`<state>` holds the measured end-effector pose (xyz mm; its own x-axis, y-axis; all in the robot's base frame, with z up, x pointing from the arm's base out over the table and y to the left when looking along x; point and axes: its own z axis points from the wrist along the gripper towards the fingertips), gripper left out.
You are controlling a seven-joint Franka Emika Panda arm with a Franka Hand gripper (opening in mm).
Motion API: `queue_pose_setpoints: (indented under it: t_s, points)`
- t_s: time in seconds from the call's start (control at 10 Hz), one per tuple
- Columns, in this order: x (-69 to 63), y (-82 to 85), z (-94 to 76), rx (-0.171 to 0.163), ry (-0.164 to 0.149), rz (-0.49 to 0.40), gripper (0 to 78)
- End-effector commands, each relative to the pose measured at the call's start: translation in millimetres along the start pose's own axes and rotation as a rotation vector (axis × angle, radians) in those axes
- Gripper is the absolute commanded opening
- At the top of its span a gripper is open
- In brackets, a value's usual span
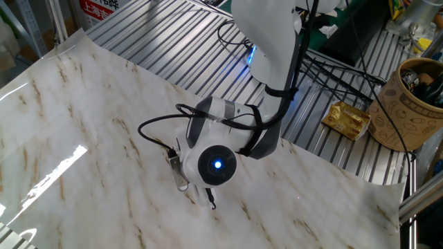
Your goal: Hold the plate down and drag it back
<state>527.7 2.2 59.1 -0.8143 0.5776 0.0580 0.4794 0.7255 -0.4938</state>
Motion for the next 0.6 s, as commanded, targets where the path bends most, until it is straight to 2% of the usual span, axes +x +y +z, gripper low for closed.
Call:
queue_pose_setpoints:
  t_s: [0.1, 0.6]
  points:
    - [-2.5, 2.7, -3.7, -0.007, 0.0, 0.01, 0.0]
    - [0.8, 9.3, -12.0, -0.014, 0.006, 0.022, 0.0]
